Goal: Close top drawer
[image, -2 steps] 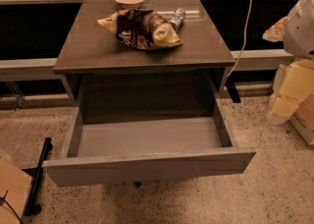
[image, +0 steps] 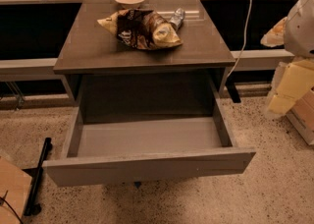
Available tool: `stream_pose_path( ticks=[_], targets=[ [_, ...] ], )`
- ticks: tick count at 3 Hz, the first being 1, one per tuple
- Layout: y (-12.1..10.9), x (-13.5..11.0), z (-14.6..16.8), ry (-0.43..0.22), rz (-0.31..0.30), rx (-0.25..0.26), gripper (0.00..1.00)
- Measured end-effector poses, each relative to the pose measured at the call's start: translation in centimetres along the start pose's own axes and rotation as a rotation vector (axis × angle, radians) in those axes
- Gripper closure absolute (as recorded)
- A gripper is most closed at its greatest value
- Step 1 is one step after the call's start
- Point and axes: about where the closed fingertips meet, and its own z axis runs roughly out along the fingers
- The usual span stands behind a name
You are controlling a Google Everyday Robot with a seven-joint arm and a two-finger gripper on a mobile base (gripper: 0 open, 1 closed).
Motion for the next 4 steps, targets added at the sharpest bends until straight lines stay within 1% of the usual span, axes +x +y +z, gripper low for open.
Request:
stream_pose_path(
  ticks=[1, 2, 3, 4],
  targets=[
    [1.1, -0.2, 2.3, -0.036, -0.021, -0.05, 0.39],
    [3.5, 0.0, 6.2, -0.084, -0.041, -0.126, 0.63],
    [7.3, 0.1, 11.1, -0.15, -0.041, -0.225, 0.86],
    [8.3, 0.2, 11.9, -0.145, -0.043, -0.249, 1.0]
  ],
)
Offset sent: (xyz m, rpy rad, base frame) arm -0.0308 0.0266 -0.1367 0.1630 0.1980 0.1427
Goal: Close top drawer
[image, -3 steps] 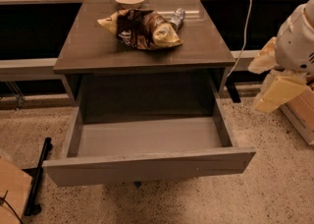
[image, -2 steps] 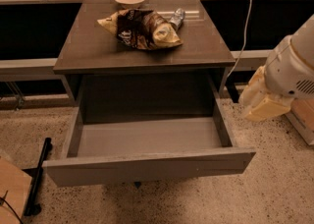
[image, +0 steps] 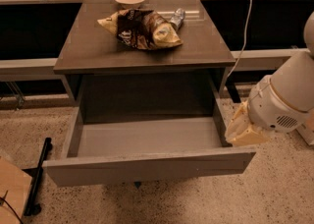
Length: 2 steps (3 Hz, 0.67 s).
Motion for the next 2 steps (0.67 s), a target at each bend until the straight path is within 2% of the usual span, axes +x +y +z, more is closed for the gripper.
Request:
stream_pose_path(
  ticks=[1, 2],
  targets=[
    [-0.1, 0.1, 2.5, 0.0, 0.0, -0.035, 1.0],
    [-0.1, 1.5, 6.7, -0.02, 0.023, -0.096, 1.0]
  ],
)
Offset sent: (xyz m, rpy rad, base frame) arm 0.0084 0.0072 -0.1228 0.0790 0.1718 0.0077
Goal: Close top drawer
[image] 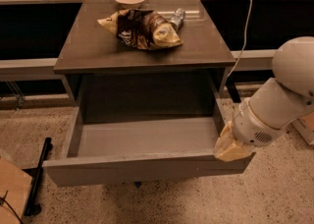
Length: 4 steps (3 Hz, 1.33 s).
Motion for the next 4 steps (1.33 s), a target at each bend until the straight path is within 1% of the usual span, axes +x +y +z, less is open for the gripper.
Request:
stream_pose_path(
  ticks=[2, 3, 4],
  targets=[
    [-0.7, 3.2, 8.4, -0.049, 0.066, -0.116, 1.0],
    [-2.7, 3.4, 11.9, -0.096, 0.068, -0.141, 1.0],
    [-2.7, 3.4, 11.9, -0.096, 0.068, -0.141, 1.0]
  ],
)
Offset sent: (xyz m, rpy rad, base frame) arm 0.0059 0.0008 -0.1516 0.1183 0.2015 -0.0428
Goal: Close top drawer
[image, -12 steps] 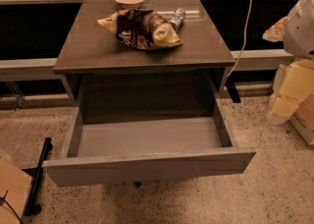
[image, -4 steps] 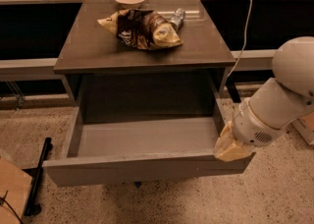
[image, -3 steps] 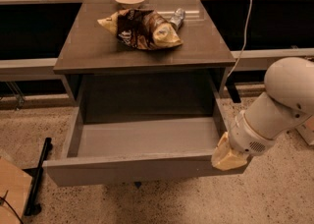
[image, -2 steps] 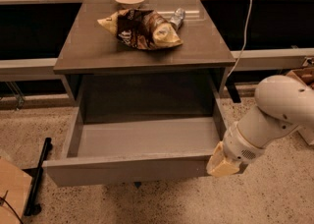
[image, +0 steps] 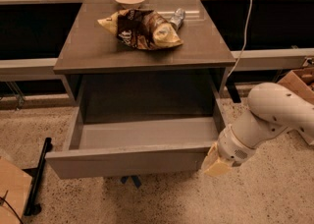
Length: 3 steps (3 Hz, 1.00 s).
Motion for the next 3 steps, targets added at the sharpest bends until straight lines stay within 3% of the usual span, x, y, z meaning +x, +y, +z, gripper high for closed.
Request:
stream_pose_path(
  ticks=[1, 3],
  targets=[
    [-1.4, 0.2, 0.5, -0.018, 0.034, 0.036, 1.0],
    [-5.4, 0.3, 1.0, -0.029, 0.024, 0.086, 1.0]
  ],
)
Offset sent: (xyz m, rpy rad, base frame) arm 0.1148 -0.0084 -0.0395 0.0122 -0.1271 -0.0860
